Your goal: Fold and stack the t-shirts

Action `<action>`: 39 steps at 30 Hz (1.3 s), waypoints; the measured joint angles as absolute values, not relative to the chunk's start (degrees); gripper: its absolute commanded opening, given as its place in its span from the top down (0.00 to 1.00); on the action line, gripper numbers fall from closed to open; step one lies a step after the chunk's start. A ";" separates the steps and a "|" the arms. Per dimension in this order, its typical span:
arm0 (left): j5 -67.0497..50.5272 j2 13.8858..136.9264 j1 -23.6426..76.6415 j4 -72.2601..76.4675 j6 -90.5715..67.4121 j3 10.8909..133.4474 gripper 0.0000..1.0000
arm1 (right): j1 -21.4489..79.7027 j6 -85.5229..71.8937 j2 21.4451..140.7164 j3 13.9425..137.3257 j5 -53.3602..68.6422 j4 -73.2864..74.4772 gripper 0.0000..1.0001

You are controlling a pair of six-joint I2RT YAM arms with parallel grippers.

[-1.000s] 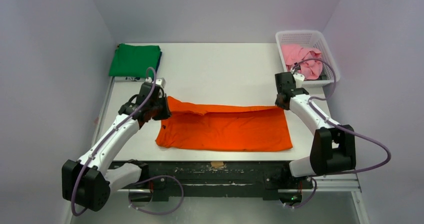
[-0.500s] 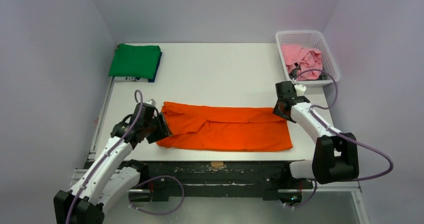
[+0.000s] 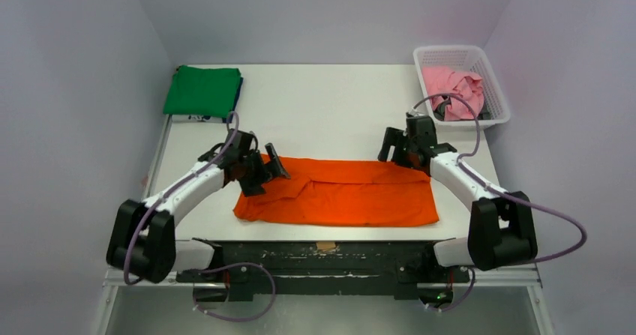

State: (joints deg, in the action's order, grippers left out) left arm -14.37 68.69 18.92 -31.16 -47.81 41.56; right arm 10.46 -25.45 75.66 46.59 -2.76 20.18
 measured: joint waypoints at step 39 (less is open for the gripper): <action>-28.95 148.18 16.29 -27.81 -61.93 129.23 0.00 | 27.14 -26.50 85.84 46.22 20.47 26.20 0.11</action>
